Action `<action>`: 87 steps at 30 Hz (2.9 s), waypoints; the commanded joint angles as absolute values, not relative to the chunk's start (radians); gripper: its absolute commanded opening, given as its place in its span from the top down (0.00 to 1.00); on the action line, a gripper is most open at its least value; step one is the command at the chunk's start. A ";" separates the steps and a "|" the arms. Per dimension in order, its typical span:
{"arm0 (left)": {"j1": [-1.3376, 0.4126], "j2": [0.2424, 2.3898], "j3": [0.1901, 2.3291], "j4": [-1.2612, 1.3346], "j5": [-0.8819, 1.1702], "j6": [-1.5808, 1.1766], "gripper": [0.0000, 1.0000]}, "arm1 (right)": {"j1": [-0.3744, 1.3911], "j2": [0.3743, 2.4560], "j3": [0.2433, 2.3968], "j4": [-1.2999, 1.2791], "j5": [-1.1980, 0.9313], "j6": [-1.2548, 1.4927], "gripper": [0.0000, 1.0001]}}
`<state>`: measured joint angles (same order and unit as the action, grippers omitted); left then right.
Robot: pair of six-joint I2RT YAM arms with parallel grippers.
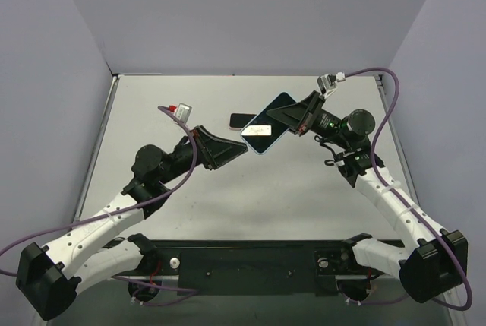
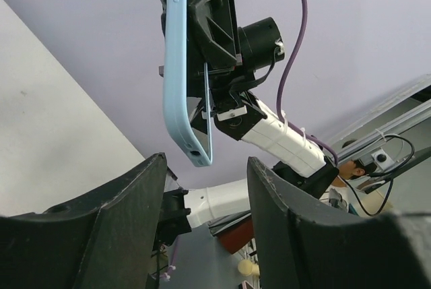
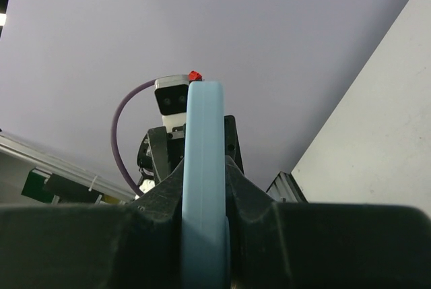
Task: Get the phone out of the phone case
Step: Remove the phone case from the phone.
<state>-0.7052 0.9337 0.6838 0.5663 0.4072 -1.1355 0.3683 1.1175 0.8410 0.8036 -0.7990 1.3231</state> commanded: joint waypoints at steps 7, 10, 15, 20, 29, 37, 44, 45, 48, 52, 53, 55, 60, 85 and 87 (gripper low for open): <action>-0.664 0.976 0.700 0.788 0.466 -1.281 0.50 | 0.387 1.063 0.848 0.940 -0.836 1.302 1.00; -0.646 0.985 0.692 0.860 0.497 -1.336 0.53 | 0.387 1.063 0.847 0.960 -0.851 1.308 1.00; -0.644 0.999 0.712 0.870 0.540 -1.342 0.63 | 0.385 1.094 0.845 1.034 -0.850 1.368 1.00; -0.643 1.006 0.707 0.903 0.546 -1.365 0.61 | 0.385 1.124 0.844 1.129 -0.864 1.431 1.00; -0.624 1.022 0.713 0.953 0.543 -1.425 0.60 | 0.388 1.104 0.833 1.101 -0.871 1.410 1.00; -0.612 1.035 0.704 1.005 0.534 -1.473 0.61 | 0.390 1.091 0.833 1.081 -0.881 1.393 1.00; -0.600 1.037 0.683 1.032 0.514 -1.489 0.67 | 0.394 1.071 0.841 1.078 -0.877 1.399 1.00; -0.600 1.040 0.684 1.034 0.518 -1.493 0.68 | 0.394 1.066 0.841 1.072 -0.874 1.401 1.00; -0.600 1.055 0.693 1.055 0.523 -1.505 0.74 | 0.400 1.065 0.845 1.072 -0.873 1.402 1.00; -0.601 1.080 0.719 1.046 0.541 -1.506 0.80 | 0.410 1.069 0.850 1.072 -0.871 1.402 1.00; -0.601 1.083 0.724 1.052 0.545 -1.508 0.76 | 0.410 1.069 0.848 1.068 -0.868 1.399 1.00; -0.603 1.085 0.723 1.045 0.552 -1.508 0.64 | 0.410 1.063 0.850 1.045 -0.859 1.382 1.00; -0.604 1.042 0.741 0.913 0.561 -1.440 0.60 | 0.411 1.045 0.867 0.904 -0.828 1.283 1.00; -0.609 1.055 0.744 0.983 0.614 -1.482 0.63 | 0.371 1.058 0.832 0.805 -0.687 1.282 1.00; -0.609 1.057 0.742 1.000 0.611 -1.486 0.67 | 0.364 1.060 0.831 0.795 -0.690 1.281 1.00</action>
